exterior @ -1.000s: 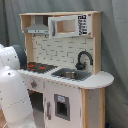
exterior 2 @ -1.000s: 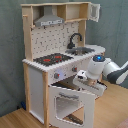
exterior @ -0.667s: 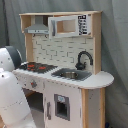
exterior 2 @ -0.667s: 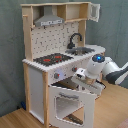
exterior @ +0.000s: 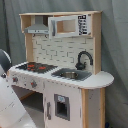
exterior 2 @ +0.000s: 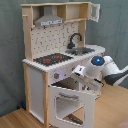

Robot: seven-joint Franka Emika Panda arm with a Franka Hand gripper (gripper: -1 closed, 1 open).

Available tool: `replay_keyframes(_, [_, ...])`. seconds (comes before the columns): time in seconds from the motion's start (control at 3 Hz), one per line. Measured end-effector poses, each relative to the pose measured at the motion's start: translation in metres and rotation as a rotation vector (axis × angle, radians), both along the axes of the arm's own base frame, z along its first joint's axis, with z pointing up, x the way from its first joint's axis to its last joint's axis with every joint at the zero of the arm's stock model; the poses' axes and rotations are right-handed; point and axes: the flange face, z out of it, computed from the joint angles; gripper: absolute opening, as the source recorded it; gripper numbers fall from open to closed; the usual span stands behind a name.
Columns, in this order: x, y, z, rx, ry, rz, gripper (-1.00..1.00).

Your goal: Play with the kitchen

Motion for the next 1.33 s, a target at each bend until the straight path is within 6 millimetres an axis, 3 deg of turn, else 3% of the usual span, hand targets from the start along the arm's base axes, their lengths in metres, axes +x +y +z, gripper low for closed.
replay_keyframes(1.33, [0.002, 0.012, 0.042, -0.379, -0.323, 0.091, 1.00])
